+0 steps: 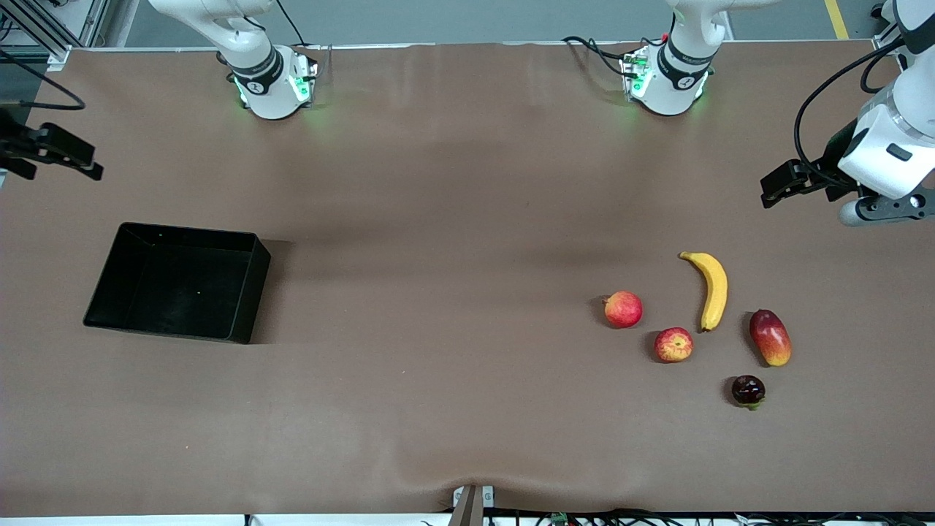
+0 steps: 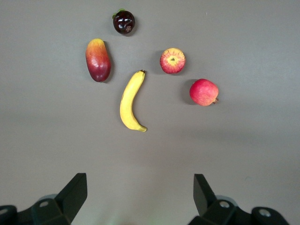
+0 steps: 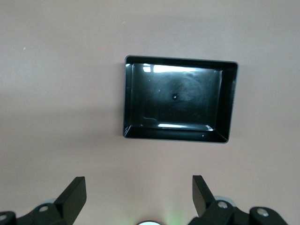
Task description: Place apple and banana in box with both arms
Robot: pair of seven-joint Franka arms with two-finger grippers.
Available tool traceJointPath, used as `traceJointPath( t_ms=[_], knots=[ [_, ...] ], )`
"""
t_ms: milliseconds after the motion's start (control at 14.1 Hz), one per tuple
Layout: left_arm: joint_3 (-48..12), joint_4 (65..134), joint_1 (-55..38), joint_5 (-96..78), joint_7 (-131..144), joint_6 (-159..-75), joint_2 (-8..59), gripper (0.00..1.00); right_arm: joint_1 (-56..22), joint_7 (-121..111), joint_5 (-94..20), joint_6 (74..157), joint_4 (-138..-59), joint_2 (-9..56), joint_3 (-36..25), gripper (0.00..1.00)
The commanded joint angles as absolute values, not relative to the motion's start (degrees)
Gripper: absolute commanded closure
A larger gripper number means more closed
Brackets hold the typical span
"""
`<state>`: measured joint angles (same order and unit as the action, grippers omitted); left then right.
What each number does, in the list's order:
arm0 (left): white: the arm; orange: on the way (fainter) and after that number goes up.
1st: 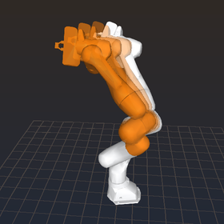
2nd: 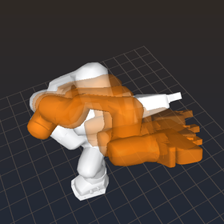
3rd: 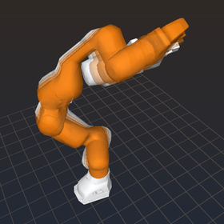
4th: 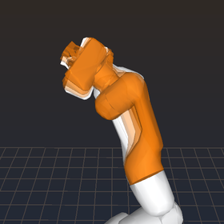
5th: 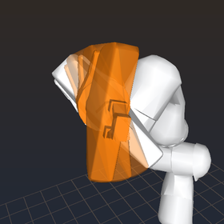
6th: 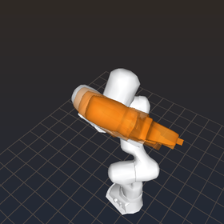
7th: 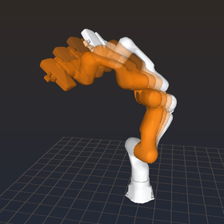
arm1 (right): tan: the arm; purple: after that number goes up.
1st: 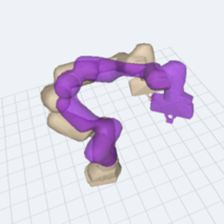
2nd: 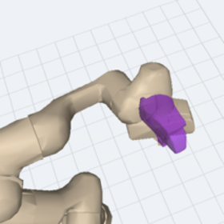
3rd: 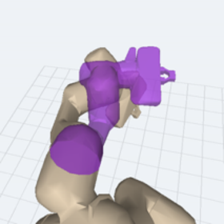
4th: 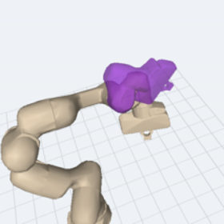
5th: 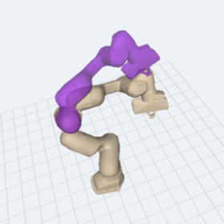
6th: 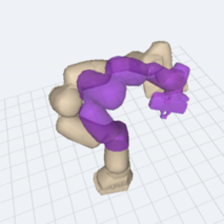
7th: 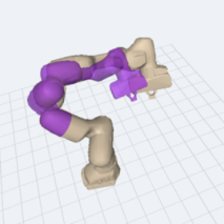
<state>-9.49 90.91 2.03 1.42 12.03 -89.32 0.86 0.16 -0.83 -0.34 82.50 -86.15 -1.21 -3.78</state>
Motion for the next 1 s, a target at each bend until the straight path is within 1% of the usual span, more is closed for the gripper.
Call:
traceJointPath(
  t_ms=[0, 142, 356, 569, 782, 925],
  knots=[
    [-9.58, 89.91, 2.02, 1.41, 11.87, -88.51, 1.06, 0.00, 1.93, -1.41, -2.28, 84.36, -86.04, -1.84, -3.95, 0.00],
    [-9.58, 89.74, 2.11, 1.41, 11.87, -88.51, 1.23, 0.00, 1.32, -1.32, -2.29, 83.94, -86.04, -2.11, -3.43, 0.00],
    [-9.58, 89.48, 1.94, 1.67, 12.13, -88.59, 1.84, 0.00, 0.53, -1.49, -2.29, 81.13, -86.04, -2.11, -3.25, 0.00],
    [-9.58, 89.21, 1.67, 2.64, 12.65, -88.51, 3.86, 0.00, 0.18, -1.58, -2.11, 80.86, -86.75, -1.50, -3.52, 0.00],
    [-9.58, 89.12, 1.58, 2.64, 12.74, -91.57, 6.76, 0.00, -0.53, -1.58, -2.20, 81.56, -87.63, -0.18, -3.52, 0.00],
    [-9.58, 89.21, 1.58, 2.64, 12.83, -93.42, 8.52, 0.00, -0.53, -1.58, -1.76, 81.74, -87.19, -0.44, -3.52, 0.00]
  ],
)
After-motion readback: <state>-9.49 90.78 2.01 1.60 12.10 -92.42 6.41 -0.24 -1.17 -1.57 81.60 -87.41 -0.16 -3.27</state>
